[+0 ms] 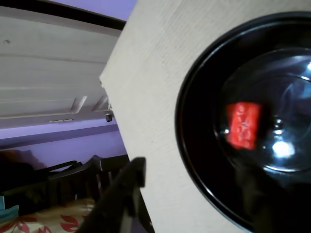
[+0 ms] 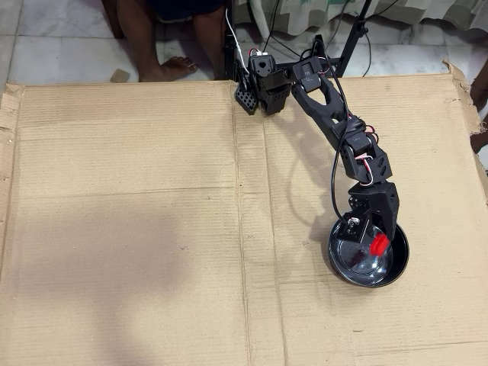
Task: Grasp a lego block and put it in the bin.
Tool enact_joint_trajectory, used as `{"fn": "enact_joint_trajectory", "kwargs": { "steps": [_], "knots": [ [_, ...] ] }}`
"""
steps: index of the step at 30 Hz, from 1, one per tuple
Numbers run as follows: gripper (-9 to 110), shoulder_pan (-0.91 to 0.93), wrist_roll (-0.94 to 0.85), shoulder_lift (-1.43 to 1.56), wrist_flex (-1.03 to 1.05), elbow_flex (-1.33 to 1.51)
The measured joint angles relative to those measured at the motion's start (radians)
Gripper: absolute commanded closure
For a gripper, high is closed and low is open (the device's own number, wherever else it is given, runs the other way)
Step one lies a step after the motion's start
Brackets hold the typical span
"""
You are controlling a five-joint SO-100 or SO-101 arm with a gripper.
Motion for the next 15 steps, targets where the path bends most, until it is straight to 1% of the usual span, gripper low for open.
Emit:
{"fn": "enact_joint_trajectory", "kwargs": {
  "steps": [9, 15],
  "knots": [
    [77, 0.017, 0.000, 0.015, 0.002, 0.025],
    [77, 0.049, 0.000, 0.164, 0.072, 0.112]
  ]
}}
